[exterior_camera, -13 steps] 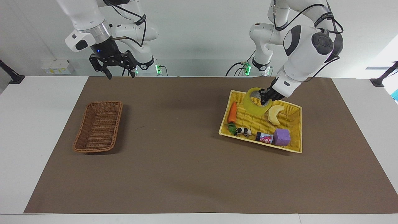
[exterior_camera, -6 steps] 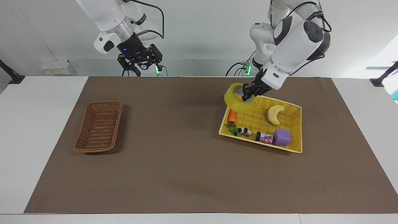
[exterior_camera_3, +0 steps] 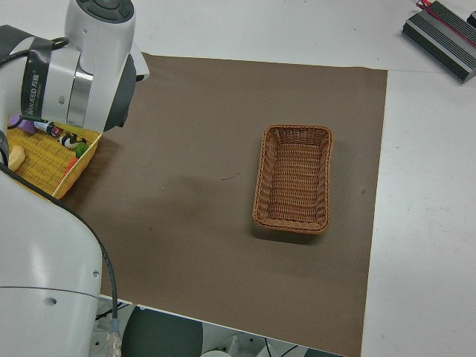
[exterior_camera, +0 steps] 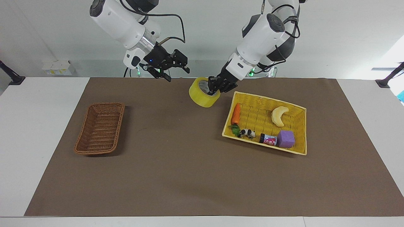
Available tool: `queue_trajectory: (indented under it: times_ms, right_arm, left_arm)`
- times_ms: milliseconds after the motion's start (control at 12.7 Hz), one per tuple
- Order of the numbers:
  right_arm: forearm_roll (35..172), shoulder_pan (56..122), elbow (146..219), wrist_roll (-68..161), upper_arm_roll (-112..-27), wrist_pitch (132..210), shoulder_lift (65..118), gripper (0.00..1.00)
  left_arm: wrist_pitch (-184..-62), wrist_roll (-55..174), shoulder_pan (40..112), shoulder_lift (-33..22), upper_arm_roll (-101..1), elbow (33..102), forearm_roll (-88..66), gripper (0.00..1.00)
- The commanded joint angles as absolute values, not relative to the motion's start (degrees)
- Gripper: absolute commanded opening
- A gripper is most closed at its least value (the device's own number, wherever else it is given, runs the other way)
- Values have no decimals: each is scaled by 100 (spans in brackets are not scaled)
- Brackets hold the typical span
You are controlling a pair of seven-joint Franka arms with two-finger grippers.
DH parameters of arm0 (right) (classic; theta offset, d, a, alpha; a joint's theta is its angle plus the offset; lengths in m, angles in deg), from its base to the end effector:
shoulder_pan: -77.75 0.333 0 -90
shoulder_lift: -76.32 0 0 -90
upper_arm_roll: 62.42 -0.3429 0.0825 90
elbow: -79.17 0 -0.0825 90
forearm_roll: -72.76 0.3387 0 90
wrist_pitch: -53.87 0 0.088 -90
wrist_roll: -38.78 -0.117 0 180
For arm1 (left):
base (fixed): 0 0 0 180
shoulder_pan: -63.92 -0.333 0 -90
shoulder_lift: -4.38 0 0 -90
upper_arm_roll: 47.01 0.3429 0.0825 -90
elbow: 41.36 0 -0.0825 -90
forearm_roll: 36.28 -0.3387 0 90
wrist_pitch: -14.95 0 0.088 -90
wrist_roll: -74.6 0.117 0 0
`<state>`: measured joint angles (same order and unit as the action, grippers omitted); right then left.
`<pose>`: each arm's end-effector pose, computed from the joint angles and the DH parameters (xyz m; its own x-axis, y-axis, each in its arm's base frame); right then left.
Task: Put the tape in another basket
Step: 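Bring the tape to the right gripper and close the right gripper on it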
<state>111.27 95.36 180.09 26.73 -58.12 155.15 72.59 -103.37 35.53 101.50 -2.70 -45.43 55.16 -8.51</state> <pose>0.4780 0.1741 0.6308 0.9933 -0.0546 -0.1020 -0.1061 -0.7823 -0.6138 0.4593 -0.3702 0.5796 0.9725 0.1952 -0.1269 0.2324 -0.8479 0.4764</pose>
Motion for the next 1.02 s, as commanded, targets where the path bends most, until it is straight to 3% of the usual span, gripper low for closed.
queue_trajectory:
  times_ms: [0, 943]
  right_arm:
    - [11573, 9471, 18244, 2648, -5820, 15836, 7184, 100]
    - [11276, 9374, 18288, 2955, -5820, 15828, 7157, 100]
  left_arm:
    - [-10467, 3435, 10399, -212, -4437, 5602, -736, 0]
    - [-11038, 2890, 10479, -221, -4622, 5488, -228, 0]
